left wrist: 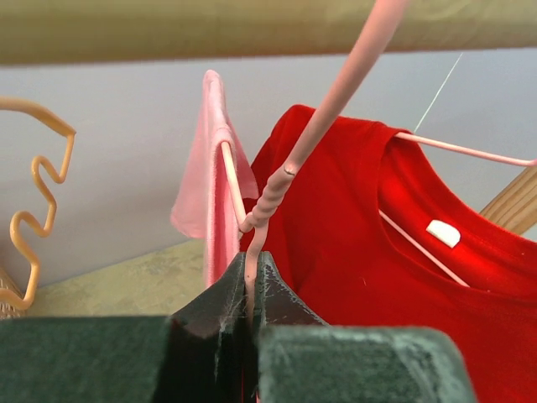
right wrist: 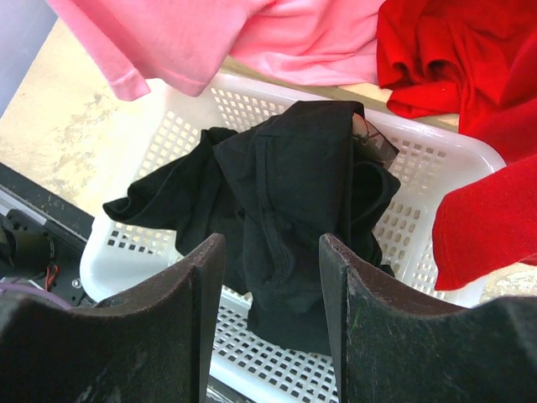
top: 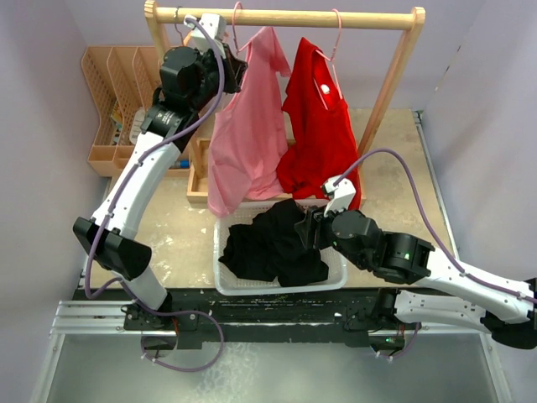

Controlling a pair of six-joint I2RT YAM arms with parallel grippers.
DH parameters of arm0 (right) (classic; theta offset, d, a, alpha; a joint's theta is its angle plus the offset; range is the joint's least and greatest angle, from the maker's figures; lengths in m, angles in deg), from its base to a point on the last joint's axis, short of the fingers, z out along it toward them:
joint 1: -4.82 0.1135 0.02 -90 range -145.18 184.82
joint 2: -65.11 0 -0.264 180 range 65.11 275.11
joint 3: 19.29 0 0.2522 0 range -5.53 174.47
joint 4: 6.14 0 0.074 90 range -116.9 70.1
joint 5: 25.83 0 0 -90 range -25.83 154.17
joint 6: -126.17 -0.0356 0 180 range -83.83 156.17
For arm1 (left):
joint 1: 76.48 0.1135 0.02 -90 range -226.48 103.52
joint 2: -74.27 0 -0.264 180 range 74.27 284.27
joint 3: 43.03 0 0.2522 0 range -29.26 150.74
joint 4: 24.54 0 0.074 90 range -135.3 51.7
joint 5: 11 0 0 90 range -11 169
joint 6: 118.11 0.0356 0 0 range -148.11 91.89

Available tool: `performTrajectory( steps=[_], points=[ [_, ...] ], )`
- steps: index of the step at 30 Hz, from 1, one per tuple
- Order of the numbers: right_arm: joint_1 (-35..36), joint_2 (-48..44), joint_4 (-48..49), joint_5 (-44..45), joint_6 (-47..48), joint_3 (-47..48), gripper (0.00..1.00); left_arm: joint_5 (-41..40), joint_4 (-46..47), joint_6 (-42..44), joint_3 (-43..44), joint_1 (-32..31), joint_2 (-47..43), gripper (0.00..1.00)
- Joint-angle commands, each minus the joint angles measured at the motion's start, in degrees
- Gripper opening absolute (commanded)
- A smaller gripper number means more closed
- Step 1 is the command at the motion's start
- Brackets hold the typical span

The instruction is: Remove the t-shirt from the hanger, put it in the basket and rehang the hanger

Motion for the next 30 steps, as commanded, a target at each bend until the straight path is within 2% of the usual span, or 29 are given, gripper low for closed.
performTrajectory(
  steps=[1, 10, 18, 30],
  points=[
    [0.3, 0.1, 1.9, 0.1, 0.6, 0.2, 0.52, -0.4, 6.1, 1.9, 4.7, -0.1, -1.2, 0.0],
    [0.3, 0.5, 2.2, 0.4, 1.1, 0.4, 0.52, 0.6, 3.2, 2.8, 6.3, -0.1, -2.9, 0.0],
    [0.3, 1.5, 1.7, 1.0, 3.2, 2.2, 0.51, 1.7, 3.1, 2.9, -1.2, -0.1, -9.1, 0.0],
    [0.3, 6.2, 7.9, 0.0, 7.4, 6.8, 0.48, 4.0, 0.6, 3.0, -5.9, -0.1, -19.7, 0.0]
  ],
)
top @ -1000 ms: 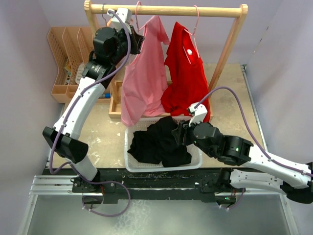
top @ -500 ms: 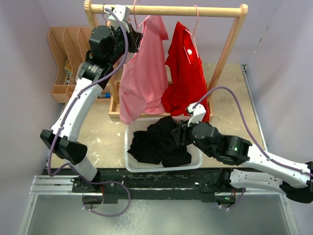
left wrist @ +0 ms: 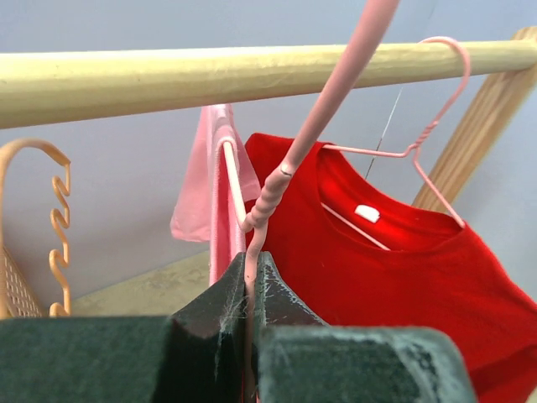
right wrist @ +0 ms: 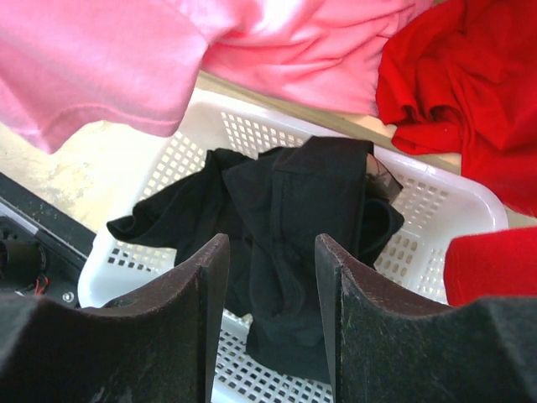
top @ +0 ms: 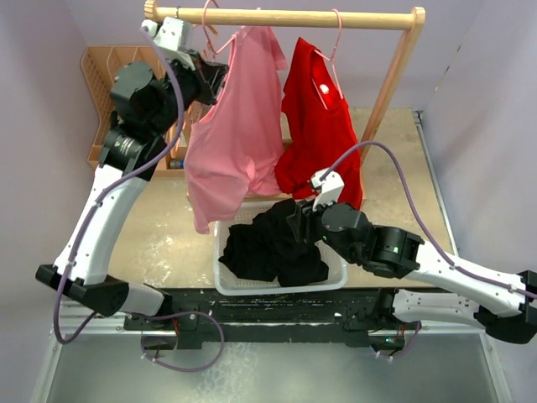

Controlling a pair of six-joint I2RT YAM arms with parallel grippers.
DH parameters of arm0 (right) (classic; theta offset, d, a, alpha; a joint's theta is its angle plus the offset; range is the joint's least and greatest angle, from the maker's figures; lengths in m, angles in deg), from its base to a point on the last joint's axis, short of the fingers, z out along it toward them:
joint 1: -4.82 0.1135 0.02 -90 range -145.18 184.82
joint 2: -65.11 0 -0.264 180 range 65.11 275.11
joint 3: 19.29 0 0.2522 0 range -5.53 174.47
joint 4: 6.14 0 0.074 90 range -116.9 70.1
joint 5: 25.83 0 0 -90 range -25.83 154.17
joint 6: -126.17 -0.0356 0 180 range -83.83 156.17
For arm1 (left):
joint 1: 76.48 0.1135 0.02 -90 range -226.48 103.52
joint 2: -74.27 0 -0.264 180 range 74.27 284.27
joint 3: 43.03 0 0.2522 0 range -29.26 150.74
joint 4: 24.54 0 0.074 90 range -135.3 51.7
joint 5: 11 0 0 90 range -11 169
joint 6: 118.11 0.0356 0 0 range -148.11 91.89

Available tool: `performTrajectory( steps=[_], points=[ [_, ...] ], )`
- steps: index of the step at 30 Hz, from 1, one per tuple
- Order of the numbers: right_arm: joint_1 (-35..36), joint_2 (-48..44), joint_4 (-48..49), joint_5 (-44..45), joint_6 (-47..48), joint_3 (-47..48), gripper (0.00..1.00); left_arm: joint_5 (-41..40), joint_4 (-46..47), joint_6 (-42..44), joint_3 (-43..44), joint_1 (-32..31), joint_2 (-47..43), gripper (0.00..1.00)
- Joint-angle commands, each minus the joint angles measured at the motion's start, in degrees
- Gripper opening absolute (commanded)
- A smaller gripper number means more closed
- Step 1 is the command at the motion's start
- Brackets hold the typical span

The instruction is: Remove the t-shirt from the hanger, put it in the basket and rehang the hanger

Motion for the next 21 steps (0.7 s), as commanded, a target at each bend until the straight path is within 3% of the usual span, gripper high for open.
performTrajectory(
  steps=[1, 9, 10, 11, 12, 18, 21],
  points=[
    [0.3, 2.5, 6.2, -0.7, 3.4, 4.2, 0.48, 1.6, 3.0, 1.1, -0.7, -0.1, -6.1, 0.0],
    [0.2, 7.5, 10.0, 3.9, 6.3, 11.9, 0.52, 3.2, -0.5, 0.1, -1.9, -0.2, -11.2, 0.0],
    [0.3, 7.5, 10.8, 4.2, 6.4, 12.4, 0.49, 3.6, -1.0, -0.5, -2.5, -0.1, -11.8, 0.0],
    [0.3, 7.5, 12.2, 4.6, 6.7, 12.7, 0.37, 4.1, -1.5, -1.0, -3.7, -0.1, -12.5, 0.0],
    [0.3, 7.4, 14.5, 4.7, 6.9, 12.9, 0.35, 4.5, -1.8, -1.5, -4.5, -0.2, -13.4, 0.0],
    [0.2, 9.3, 18.8, 10.3, 10.6, 16.6, 0.39, 8.4, -2.6, -5.0, -11.0, -0.2, -16.9, 0.0],
    [0.2, 11.2, 19.6, 13.3, 12.1, 18.7, 0.49, 9.9, -1.9, -6.7, -15.1, -0.2, -18.6, 0.0]
  ],
)
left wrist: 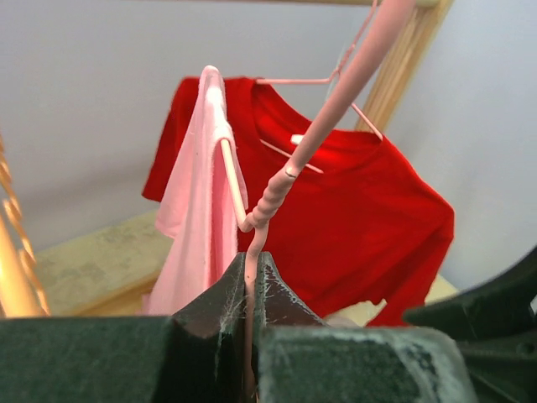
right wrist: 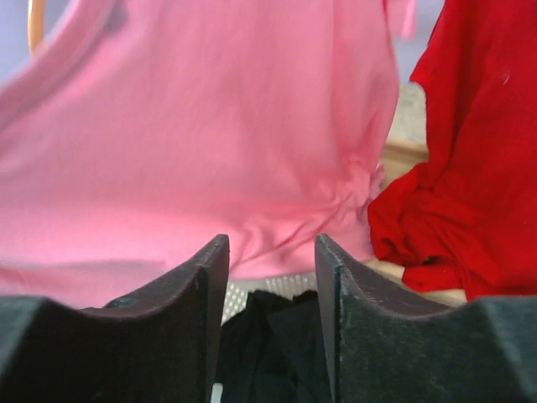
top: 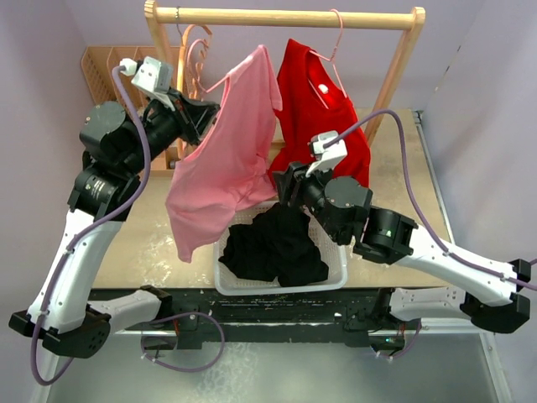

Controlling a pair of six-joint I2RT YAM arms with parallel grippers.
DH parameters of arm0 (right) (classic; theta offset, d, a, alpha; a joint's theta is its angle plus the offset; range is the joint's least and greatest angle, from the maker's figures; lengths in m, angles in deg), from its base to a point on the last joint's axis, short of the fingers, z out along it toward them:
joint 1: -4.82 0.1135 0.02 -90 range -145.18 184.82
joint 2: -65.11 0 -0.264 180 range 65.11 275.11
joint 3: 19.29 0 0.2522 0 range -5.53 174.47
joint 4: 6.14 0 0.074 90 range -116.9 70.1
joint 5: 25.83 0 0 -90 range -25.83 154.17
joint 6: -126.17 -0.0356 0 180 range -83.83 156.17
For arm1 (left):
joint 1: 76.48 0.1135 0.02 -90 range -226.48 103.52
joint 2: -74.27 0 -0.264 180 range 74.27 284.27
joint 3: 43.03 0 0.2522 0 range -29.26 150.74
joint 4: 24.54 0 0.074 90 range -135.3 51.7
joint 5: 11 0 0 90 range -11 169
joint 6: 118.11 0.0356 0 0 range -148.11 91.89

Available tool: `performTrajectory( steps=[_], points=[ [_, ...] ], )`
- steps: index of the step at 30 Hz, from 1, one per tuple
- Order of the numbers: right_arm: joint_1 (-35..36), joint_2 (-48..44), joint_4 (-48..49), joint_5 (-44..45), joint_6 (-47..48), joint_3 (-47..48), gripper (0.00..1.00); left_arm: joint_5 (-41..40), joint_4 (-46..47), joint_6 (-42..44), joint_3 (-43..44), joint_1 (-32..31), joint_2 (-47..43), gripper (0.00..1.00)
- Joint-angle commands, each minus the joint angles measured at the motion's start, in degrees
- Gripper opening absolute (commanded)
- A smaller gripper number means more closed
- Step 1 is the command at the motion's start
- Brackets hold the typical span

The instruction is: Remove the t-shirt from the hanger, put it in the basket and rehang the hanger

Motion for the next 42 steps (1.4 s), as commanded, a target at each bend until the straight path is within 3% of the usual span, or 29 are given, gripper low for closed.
performTrajectory(
  steps=[1, 6, 11, 19, 35, 42],
  points=[
    [0.2, 2.0, 6.1, 6.9, 4.5, 4.7, 0.51, 3.8, 4.0, -3.8, -4.5, -0.1, -3.1, 0.0],
    [-0.9, 2.7, 9.7, 6.6, 6.0, 6.1, 0.56, 4.1, 5.4, -5.5, -9.6, -0.2, -5.6, 0.0],
    [-8.5, 7.0, 7.7, -0.5, 3.3, 10.5, 0.59, 5.5, 7.3, -7.7, -13.3, -0.2, -6.1, 0.0],
    [-14.2, 13.0, 9.1, -6.1, 2.7, 13.8, 0.8, 5.3, 10.5, -10.2, -17.5, -0.8, -6.3, 0.0],
    [-16.6, 18.7, 11.4, -11.2, 1.7, 17.1, 0.64, 2.8, 11.5, -10.3, -18.0, -3.4, -3.7, 0.0],
    [-16.6, 18.4, 11.9, -13.1, 1.2, 16.7, 0.62, 1.5, 10.8, -9.2, -17.0, -3.5, -2.9, 0.0]
  ],
)
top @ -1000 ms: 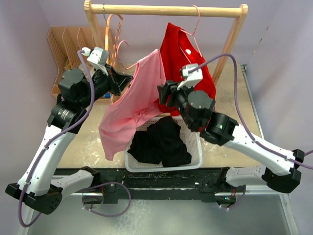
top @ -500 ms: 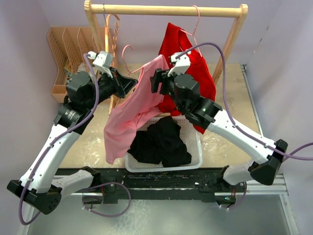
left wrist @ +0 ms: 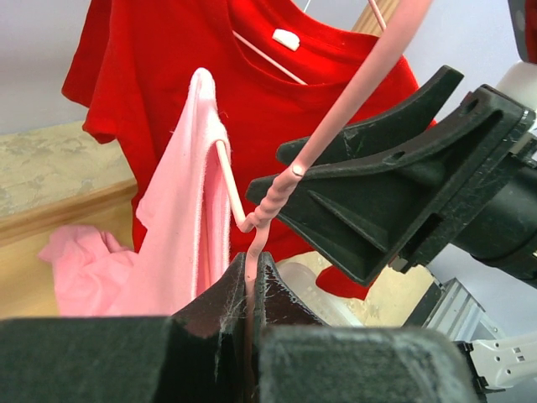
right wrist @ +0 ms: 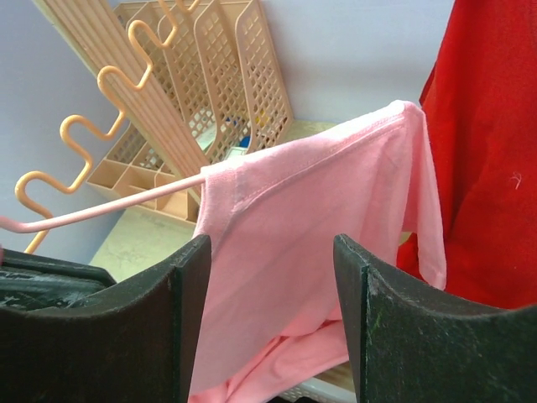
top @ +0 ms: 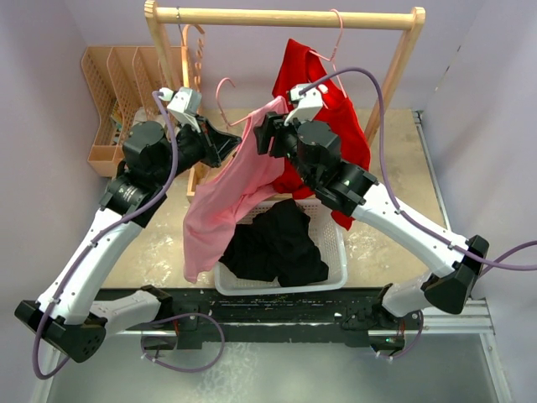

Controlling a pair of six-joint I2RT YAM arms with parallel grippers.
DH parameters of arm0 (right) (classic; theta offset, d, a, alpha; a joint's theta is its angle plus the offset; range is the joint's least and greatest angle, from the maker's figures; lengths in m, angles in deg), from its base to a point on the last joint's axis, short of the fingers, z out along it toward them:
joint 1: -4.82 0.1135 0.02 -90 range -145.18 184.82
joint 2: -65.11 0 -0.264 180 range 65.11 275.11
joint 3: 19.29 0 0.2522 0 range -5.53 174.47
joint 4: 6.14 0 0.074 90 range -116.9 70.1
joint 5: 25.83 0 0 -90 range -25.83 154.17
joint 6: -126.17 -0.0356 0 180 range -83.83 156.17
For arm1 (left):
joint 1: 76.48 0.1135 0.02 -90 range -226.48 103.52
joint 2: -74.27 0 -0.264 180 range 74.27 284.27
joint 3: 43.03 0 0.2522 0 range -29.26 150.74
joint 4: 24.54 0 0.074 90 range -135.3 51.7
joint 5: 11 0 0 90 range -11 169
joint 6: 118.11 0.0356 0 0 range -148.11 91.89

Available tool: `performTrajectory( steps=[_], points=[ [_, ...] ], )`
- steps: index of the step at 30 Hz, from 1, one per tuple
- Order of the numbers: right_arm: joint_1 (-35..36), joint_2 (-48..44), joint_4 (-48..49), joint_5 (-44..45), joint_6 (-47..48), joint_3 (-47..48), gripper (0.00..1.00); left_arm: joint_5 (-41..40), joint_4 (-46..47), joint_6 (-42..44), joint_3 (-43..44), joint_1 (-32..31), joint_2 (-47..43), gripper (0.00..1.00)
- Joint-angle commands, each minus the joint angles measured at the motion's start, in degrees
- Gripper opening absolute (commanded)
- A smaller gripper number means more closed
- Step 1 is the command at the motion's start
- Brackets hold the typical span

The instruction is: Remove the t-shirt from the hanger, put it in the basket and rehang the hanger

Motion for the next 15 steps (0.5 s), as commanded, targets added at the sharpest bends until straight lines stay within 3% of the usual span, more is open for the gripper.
performTrajectory(
  steps=[1, 15],
  points=[
    [-0.1, -0.7, 3.7, -1.9, -0.7, 2.4, 0.62, -1.3, 4.2, 0.7, 1.6, -0.3, 0.0, 0.0],
    [-0.2, 4.2, 3.3, -1.5, 0.0, 6.0, 0.62, -0.3, 4.4, 0.4, 1.3, -0.4, -0.3, 0.0]
  ],
)
